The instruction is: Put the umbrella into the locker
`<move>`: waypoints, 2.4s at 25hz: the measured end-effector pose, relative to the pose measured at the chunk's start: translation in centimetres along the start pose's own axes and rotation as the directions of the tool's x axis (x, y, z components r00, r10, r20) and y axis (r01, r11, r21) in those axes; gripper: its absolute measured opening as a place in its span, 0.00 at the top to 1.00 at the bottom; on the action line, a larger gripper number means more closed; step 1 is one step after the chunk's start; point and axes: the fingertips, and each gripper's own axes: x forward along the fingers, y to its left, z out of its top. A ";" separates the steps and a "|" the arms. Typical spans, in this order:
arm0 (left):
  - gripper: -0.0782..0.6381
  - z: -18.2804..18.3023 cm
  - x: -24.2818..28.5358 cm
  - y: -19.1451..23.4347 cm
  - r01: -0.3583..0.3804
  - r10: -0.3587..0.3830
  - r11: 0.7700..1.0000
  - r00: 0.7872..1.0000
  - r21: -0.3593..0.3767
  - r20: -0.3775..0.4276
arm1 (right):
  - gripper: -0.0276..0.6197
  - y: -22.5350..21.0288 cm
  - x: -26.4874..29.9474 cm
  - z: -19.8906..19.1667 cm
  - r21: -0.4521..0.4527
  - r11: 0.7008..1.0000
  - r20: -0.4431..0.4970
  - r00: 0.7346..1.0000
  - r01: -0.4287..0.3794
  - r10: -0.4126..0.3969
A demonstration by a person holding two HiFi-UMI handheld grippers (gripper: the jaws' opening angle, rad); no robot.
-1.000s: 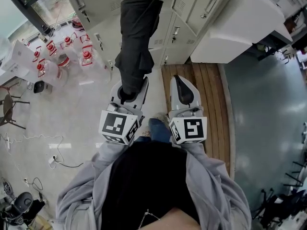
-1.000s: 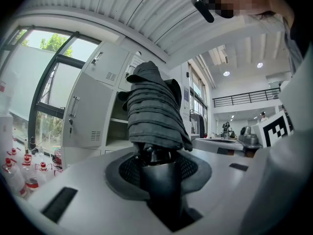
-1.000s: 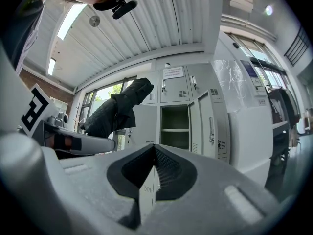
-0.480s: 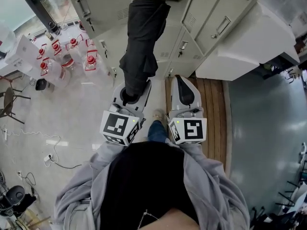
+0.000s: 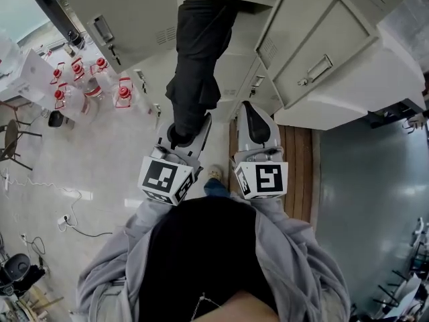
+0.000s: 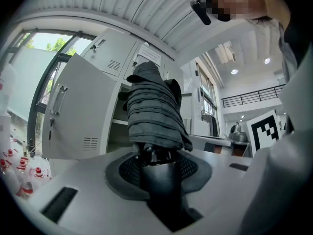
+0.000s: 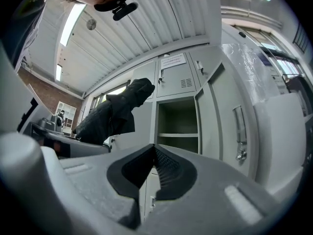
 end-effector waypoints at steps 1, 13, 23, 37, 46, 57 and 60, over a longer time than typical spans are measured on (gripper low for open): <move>0.73 0.0 0.7 0.3 -0.005 0.005 1.000 1.000 -0.002 -0.001 | 0.95 -0.5 0.7 -0.1 -0.001 1.000 -0.002 1.000 -0.007 0.007; 0.73 0.0 8.2 2.3 -0.070 0.070 0.998 0.998 -0.003 0.000 | 0.95 -5.5 7.3 -1.2 0.021 0.995 -0.003 0.995 -0.098 0.098; 0.73 -1.1 10.4 3.6 -0.113 0.113 0.994 0.993 -0.009 -0.024 | 0.95 -7.0 9.8 -3.3 0.037 0.986 -0.029 0.987 -0.160 0.161; 0.73 -2.3 14.5 6.1 -0.043 0.043 0.999 0.998 0.001 -0.043 | 0.95 -8.9 13.1 -5.4 0.021 0.994 -0.061 0.992 -0.110 0.111; 0.73 -5.6 16.8 8.2 -0.008 0.006 1.000 0.992 -0.020 -0.129 | 0.95 -10.3 16.2 -7.0 0.038 0.997 -0.093 0.993 -0.072 0.075; 0.73 -10.8 17.8 9.7 -0.001 -0.017 0.998 0.967 -0.068 -0.253 | 0.95 -11.4 18.0 -9.0 0.047 0.998 -0.140 0.989 -0.041 0.047; 0.73 -12.1 18.1 10.3 0.005 -0.026 0.997 0.958 -0.071 -0.286 | 0.95 -11.5 18.6 -9.4 0.048 0.998 -0.149 0.988 -0.034 0.040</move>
